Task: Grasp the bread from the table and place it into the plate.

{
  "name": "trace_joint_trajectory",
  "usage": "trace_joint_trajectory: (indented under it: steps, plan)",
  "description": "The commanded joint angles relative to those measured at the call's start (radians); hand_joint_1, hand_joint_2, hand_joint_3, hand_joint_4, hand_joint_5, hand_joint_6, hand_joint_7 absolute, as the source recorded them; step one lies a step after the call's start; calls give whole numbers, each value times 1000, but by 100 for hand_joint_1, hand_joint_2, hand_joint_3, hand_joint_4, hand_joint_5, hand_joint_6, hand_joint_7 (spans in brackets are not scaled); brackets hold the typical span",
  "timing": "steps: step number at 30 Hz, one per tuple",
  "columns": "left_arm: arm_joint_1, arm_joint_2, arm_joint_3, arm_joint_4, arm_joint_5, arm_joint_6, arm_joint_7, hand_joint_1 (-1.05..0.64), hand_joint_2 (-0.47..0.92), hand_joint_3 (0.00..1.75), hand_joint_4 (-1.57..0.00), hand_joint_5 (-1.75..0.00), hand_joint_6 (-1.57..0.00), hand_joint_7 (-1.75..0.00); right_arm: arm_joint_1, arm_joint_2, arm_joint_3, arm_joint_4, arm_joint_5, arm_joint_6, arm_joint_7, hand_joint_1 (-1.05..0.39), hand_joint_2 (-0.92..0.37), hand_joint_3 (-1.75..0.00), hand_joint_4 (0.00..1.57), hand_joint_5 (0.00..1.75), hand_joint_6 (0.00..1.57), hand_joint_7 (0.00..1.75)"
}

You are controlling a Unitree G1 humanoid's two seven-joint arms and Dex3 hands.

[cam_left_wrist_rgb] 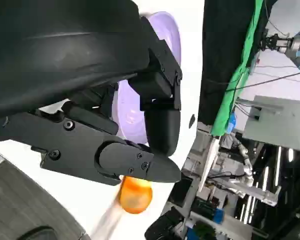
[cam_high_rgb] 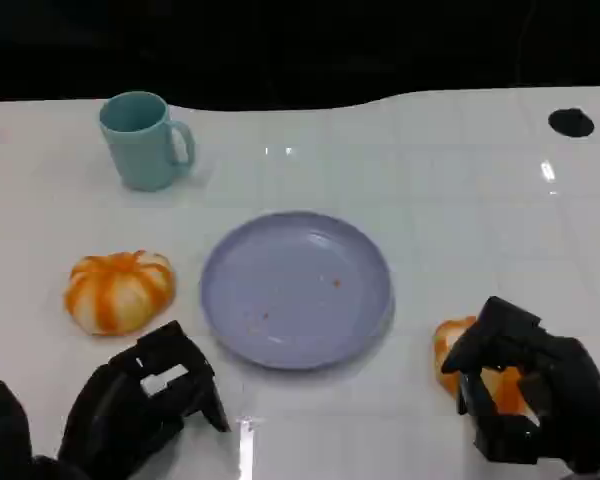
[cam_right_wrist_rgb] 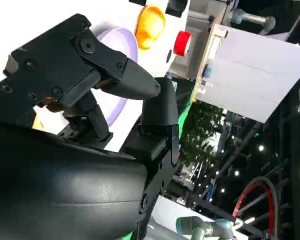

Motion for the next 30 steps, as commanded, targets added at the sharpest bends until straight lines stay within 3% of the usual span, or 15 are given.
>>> trace_joint_trajectory:
  steps: [1, 25, 26, 28, 30]
  plan:
    - [2, 15, 7, 0, 3, -9, 4, -62, 92, 11, -71, -173, -67, -140, 12, -10, -4, -12, 12, 8, 5, -37, -50, -127, 86, 175, 69, 151]
    - [40, 2, -4, -33, 10, -29, 10, -61, 92, 11, -70, -174, -68, -139, 39, -12, -9, -55, 72, 22, 56, -39, -50, -125, 87, 175, 71, 149]
    - [40, 2, -4, -34, 12, -30, 11, -62, 92, 11, -70, -174, -68, -139, 38, -11, -8, -56, 82, 23, 63, -39, -50, -125, 87, 175, 71, 146]
    - [40, 2, -4, -34, 12, -31, 9, -62, 92, 12, -70, -174, -68, -138, 36, -8, -7, -54, 102, 16, 77, -37, -58, -108, 86, 175, 72, 113]
    - [38, 3, -4, -33, 10, -31, 4, -62, 92, 12, -70, -174, -68, -138, 27, -8, -15, -46, 87, -14, 69, -35, -62, -98, 77, 175, 70, 95]
